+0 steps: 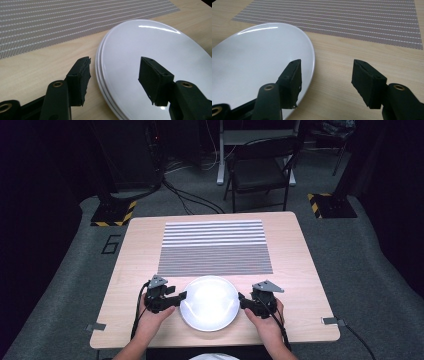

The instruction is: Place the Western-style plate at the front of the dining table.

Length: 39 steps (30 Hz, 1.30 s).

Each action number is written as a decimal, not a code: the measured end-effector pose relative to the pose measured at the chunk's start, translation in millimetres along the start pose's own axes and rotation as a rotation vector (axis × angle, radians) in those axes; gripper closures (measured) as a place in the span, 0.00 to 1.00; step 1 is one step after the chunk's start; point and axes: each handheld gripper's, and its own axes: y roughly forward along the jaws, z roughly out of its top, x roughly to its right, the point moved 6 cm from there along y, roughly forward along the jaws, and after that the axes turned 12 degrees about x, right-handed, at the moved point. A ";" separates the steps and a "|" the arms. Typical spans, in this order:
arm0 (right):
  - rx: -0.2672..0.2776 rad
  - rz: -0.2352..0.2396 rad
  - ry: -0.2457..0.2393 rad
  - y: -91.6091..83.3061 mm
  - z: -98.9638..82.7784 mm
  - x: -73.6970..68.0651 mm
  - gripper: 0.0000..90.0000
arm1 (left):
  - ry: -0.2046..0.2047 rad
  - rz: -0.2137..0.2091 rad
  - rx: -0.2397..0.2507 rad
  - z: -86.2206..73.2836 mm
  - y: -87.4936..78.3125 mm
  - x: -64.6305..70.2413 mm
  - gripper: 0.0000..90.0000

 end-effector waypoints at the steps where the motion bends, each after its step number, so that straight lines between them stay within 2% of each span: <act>1: 0.000 0.000 0.000 0.0 0.0 0.0 0.45 | -0.003 -0.003 -0.003 -2.3 -0.8 1.2 0.47; 7: -0.008 0.000 0.003 -2.5 -6.4 -3.9 0.45 | -0.005 0.007 -0.020 -11.8 -0.4 7.5 0.47; 12: -0.010 0.000 0.013 -2.5 -10.4 -6.7 0.44 | -0.044 0.018 -0.029 -16.9 -0.3 13.0 0.47; 16: -0.009 0.003 0.023 -3.4 -10.9 -8.3 0.44 | -0.048 0.037 -0.037 -19.4 -0.8 14.9 0.47; 18: -0.007 0.008 0.031 -3.6 -11.8 -10.1 0.44 | -0.071 0.036 -0.027 -19.5 -1.2 15.1 0.47; 20: -0.005 0.008 0.029 -3.4 -12.5 -10.9 0.44 | -0.076 0.040 -0.016 -20.1 0.0 15.5 0.47; 24: -0.002 0.018 0.050 -0.8 -16.8 -12.7 0.44 | -0.071 0.026 -0.006 -24.7 3.7 16.2 0.47; 27: -0.007 0.021 0.040 0.4 -18.5 -13.0 0.44 | -0.068 0.013 0.002 -26.8 5.2 16.0 0.47; 29: -0.005 0.025 0.029 1.7 -19.1 -14.2 0.44 | -0.051 0.016 -0.002 -28.1 6.6 15.5 0.46; 39: -0.008 0.029 0.023 4.0 -22.1 -15.8 0.43 | -0.067 -0.008 0.008 -26.8 5.4 16.5 0.45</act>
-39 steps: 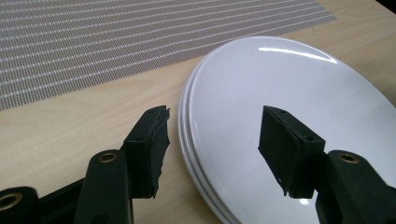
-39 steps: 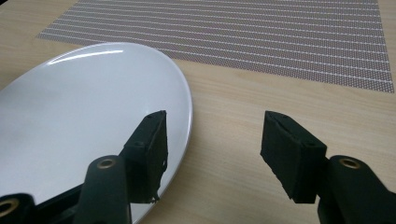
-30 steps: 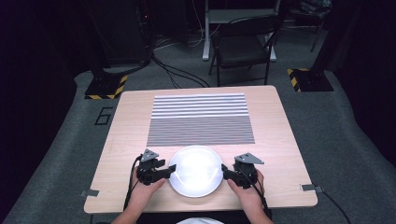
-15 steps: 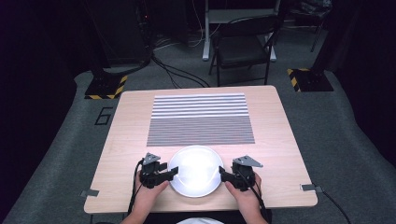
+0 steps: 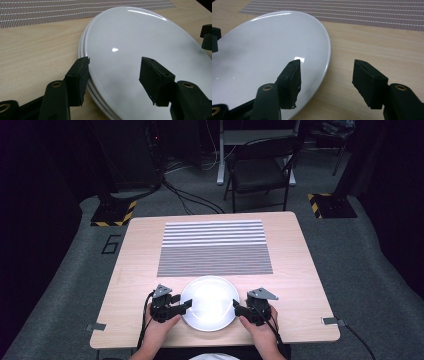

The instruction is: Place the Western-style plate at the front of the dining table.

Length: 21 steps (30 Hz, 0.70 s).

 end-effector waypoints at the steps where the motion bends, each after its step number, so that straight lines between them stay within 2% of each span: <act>1: -0.003 -0.003 0.002 0.3 -0.8 -0.2 0.43 | -0.002 -0.002 -0.002 -0.4 0.3 0.2 0.45; 9: -0.024 0.017 0.009 2.8 -5.4 -3.8 0.43 | -0.035 -0.012 0.012 0.7 1.3 -0.4 0.45; 16: -0.038 0.033 0.007 5.2 -8.6 -6.2 0.43 | -0.017 -0.018 0.002 0.5 1.5 -0.4 0.45; 21: -0.062 0.048 0.038 9.2 -13.5 -6.3 0.43 | -0.017 -0.033 -0.002 0.1 3.2 1.4 0.46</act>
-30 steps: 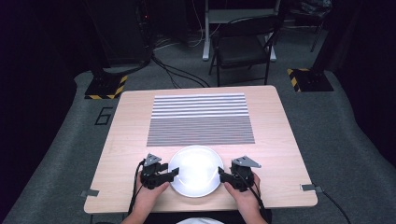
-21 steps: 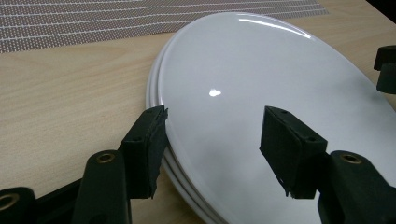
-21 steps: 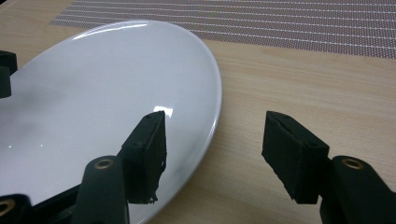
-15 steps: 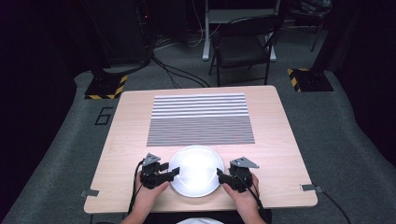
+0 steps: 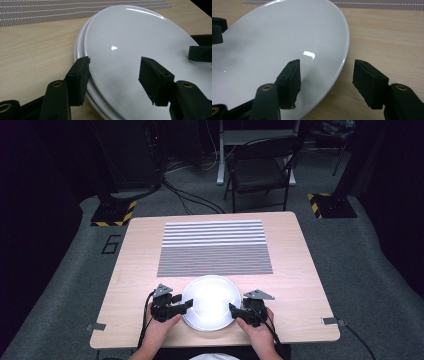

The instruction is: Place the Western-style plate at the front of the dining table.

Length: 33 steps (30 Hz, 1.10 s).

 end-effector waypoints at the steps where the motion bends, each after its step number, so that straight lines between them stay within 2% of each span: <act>1: -0.003 0.001 0.003 0.3 -0.4 -0.6 0.43 | -0.005 -0.007 -0.003 -0.1 0.3 0.4 0.47; 5: -0.003 0.005 0.001 1.1 -0.8 -1.1 0.43 | 0.002 -0.011 -0.012 -0.8 1.3 1.8 0.46; 11: -0.007 0.022 0.036 0.6 -1.2 -3.9 0.43 | -0.003 -0.024 -0.013 -2.3 4.7 3.9 0.46; 13: -0.007 0.015 0.034 0.2 -0.9 -4.1 0.43 | 0.000 -0.027 -0.015 -3.3 6.2 4.8 0.46; 19: -0.003 0.001 0.040 -0.8 1.7 -0.6 0.44 | -0.017 -0.035 -0.027 -4.1 10.1 6.2 0.46; 23: 0.007 -0.005 0.040 -0.3 7.5 4.2 0.44 | -0.011 -0.039 -0.030 -4.1 15.8 7.4 0.46; 29: 0.028 -0.017 0.061 0.8 16.7 14.6 0.45 | -0.034 -0.063 -0.075 -1.3 23.6 10.7 0.46; 33: 0.035 -0.022 0.062 1.9 20.3 17.9 0.45 | -0.047 -0.059 -0.080 1.4 28.4 11.4 0.46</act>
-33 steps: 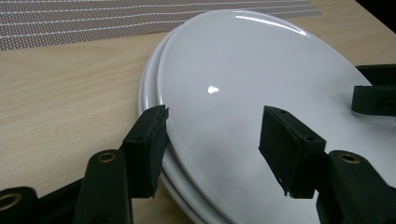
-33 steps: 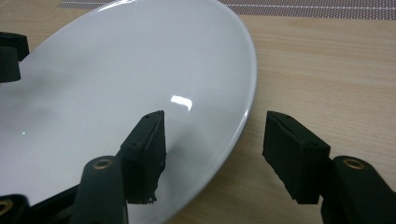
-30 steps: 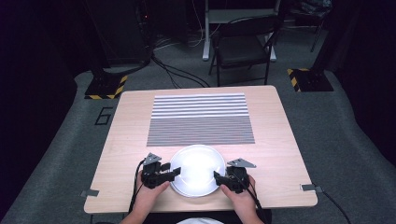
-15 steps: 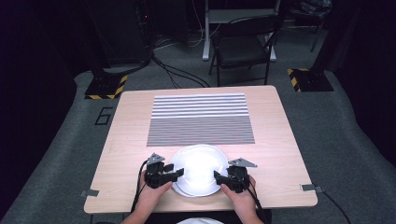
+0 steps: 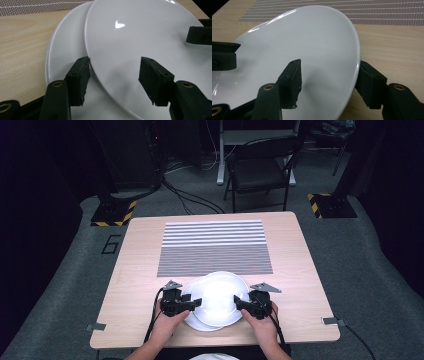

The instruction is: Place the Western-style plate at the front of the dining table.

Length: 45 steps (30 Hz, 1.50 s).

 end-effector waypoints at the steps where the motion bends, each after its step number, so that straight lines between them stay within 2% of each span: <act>1: 0.002 0.000 -0.002 0.3 1.2 1.2 0.45 | 0.000 0.001 -0.003 1.8 3.1 0.1 0.46; 8: 0.016 -0.006 0.008 1.2 8.3 9.2 0.45 | 0.000 0.000 -0.016 6.2 11.6 2.7 0.47; 13: 0.016 -0.014 0.011 0.6 9.5 12.9 0.46 | -0.029 -0.016 -0.006 6.9 14.4 4.8 0.47; 18: 0.016 -0.020 -0.013 0.2 10.6 15.3 0.47 | -0.004 -0.018 0.003 4.9 14.7 6.5 0.48; 21: 0.027 -0.039 -0.023 -3.6 13.2 17.8 0.47 | 0.018 -0.015 0.000 4.2 14.9 8.0 0.48; 24: 0.032 -0.047 -0.022 -10.8 16.5 19.3 0.47 | 0.014 -0.021 -0.003 4.3 14.9 8.1 0.48; 26: 0.008 -0.052 -0.043 -18.8 18.1 18.7 0.48 | 0.015 -0.022 -0.003 4.5 15.1 8.2 0.48; 32: -0.004 -0.053 -0.060 -31.5 17.8 14.9 0.50 | 0.023 -0.022 -0.005 4.7 15.4 8.2 0.47; 37: -0.018 -0.051 -0.048 -36.8 6.5 13.5 0.53 | 0.030 -0.025 -0.004 4.4 16.1 9.2 0.47; 41: -0.028 -0.046 -0.012 -36.9 -0.9 14.6 0.54 | 0.033 -0.025 -0.006 4.1 16.8 11.1 0.47; 42: -0.023 -0.038 -0.011 -36.9 -1.6 14.8 0.55 | 0.034 -0.028 -0.009 4.0 17.0 11.7 0.47; 43: -0.020 -0.016 0.016 -36.9 -2.2 13.1 0.56 | 0.032 -0.033 -0.012 3.7 17.3 12.9 0.47; 45: -0.015 -0.019 0.014 -37.0 -2.2 12.9 0.56 | 0.039 -0.027 -0.014 3.4 17.7 14.2 0.47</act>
